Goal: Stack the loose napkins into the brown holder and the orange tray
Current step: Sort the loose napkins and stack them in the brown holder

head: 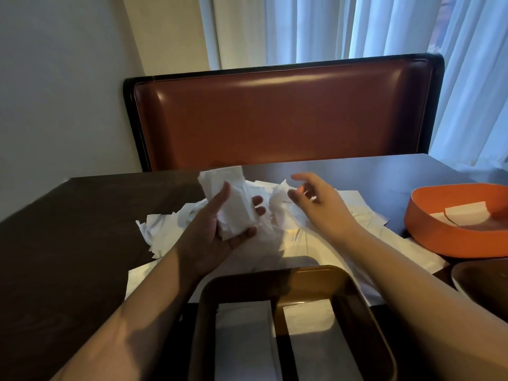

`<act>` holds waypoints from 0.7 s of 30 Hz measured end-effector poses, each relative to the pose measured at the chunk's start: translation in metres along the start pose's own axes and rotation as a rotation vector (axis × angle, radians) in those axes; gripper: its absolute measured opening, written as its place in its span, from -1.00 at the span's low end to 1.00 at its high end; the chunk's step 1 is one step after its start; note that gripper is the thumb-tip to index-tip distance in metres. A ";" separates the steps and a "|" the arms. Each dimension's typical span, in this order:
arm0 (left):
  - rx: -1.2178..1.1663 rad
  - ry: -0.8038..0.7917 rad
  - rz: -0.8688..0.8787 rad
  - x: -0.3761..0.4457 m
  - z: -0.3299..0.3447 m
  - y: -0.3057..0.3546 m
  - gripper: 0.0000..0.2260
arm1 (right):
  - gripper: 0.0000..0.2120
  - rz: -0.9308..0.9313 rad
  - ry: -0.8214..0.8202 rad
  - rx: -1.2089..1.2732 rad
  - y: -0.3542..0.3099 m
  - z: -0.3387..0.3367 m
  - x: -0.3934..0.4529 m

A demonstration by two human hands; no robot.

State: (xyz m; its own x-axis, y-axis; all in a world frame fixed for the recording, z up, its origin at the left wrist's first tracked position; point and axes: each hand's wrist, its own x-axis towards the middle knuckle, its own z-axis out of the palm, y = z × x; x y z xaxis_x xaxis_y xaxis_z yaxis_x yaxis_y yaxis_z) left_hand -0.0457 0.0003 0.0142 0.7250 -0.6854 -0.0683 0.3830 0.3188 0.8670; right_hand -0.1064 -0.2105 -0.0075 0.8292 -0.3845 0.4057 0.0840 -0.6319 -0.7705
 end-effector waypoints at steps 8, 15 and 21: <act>-0.094 0.054 0.016 0.000 0.000 0.000 -0.46 | -0.54 -0.060 -0.230 -0.090 0.005 0.013 -0.005; -0.107 0.083 0.026 0.002 0.001 0.001 -0.51 | -0.43 -0.059 -0.335 -0.221 0.008 0.014 -0.004; -0.096 0.073 0.019 0.004 0.000 0.000 -0.54 | -0.53 0.001 -0.311 -0.339 0.011 0.011 -0.001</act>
State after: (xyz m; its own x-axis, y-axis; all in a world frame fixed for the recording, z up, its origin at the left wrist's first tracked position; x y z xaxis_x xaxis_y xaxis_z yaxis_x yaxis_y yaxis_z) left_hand -0.0427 -0.0022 0.0142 0.7709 -0.6304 -0.0910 0.4192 0.3946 0.8177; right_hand -0.1003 -0.2096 -0.0222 0.9599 -0.1977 0.1986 -0.0593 -0.8359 -0.5457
